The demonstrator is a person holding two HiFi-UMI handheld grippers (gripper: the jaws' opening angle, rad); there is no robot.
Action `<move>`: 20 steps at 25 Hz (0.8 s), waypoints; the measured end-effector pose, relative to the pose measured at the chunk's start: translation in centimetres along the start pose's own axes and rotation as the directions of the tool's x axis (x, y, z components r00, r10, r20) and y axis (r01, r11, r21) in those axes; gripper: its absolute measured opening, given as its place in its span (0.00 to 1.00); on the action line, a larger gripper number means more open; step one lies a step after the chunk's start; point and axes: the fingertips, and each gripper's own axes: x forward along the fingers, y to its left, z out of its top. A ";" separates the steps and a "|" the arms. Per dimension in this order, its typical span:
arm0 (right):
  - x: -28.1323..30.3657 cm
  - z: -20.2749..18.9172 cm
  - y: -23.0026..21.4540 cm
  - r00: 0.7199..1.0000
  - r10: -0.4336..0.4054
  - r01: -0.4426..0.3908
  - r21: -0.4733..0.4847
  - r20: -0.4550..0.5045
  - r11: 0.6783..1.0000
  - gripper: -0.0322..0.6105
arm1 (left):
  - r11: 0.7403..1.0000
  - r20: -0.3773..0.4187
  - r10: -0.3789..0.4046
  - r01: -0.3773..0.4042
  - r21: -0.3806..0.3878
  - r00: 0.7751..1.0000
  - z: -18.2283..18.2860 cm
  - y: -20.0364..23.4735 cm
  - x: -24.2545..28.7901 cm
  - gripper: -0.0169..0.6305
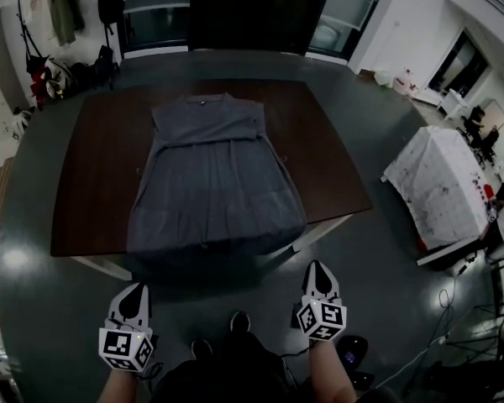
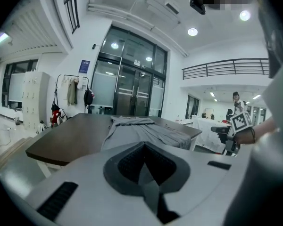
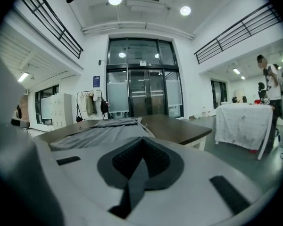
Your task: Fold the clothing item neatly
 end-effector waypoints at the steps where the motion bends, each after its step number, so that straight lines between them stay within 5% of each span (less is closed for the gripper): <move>1: -0.7 -0.5 -0.3 1.000 -0.003 0.003 0.003 -0.004 1.000 0.04 | 1.000 0.005 -0.002 0.002 -0.006 1.000 -0.2 -0.1 -0.6 0.04; 8: -3.3 -2.9 -2.3 1.000 0.027 -0.027 0.056 0.002 0.998 0.04 | 0.998 0.105 0.026 -0.032 0.059 0.994 -0.1 -3.4 -2.9 0.04; 14: -2.7 -5.5 -1.9 0.994 0.113 -0.113 -0.007 -0.006 0.994 0.04 | 0.996 0.134 0.045 -0.056 0.075 0.990 -2.9 -5.0 -2.9 0.06; 16: -1.9 -7.2 -1.8 0.992 0.122 -0.123 -0.022 -0.030 0.992 0.08 | 0.998 0.134 0.030 -0.036 0.047 0.991 -4.6 -4.8 -2.1 0.25; 20: 2.5 -12.3 -1.9 0.991 0.123 -0.124 -0.022 -0.054 0.992 0.20 | 0.999 0.139 0.052 -0.053 0.006 0.989 -10.5 -1.2 2.0 0.43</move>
